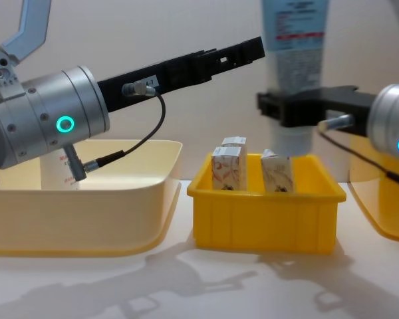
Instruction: Bimanual collaborative sorting of washing and personal care products
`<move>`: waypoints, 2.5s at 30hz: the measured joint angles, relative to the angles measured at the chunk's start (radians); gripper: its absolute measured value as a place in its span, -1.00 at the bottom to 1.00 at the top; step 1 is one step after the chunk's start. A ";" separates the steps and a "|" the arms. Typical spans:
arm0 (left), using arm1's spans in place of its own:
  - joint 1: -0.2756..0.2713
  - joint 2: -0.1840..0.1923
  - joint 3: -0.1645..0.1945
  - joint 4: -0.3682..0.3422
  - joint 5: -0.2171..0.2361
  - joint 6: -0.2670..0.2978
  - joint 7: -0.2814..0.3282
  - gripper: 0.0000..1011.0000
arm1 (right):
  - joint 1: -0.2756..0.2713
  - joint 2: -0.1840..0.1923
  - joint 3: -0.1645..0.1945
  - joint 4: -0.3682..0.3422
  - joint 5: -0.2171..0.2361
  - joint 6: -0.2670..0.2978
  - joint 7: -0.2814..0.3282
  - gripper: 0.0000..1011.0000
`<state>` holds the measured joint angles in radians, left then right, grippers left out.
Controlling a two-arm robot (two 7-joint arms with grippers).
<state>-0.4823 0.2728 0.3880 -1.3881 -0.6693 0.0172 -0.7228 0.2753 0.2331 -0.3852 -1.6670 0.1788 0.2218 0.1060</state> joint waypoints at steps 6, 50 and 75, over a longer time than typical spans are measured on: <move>0.000 0.000 0.000 0.000 0.000 0.000 0.000 0.98 | -0.008 0.019 0.052 -0.010 -0.026 -0.032 -0.046 -0.05; 0.000 0.000 0.000 0.000 0.000 0.000 0.000 0.98 | 0.015 0.016 0.222 0.122 -0.147 -0.003 -0.230 -0.05; 0.000 0.000 0.000 0.000 0.000 0.000 0.000 0.98 | 0.008 -0.003 0.236 0.145 -0.160 0.015 -0.254 0.90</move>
<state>-0.4823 0.2728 0.3881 -1.3880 -0.6693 0.0172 -0.7228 0.2834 0.2297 -0.1490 -1.5223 0.0187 0.2368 -0.1484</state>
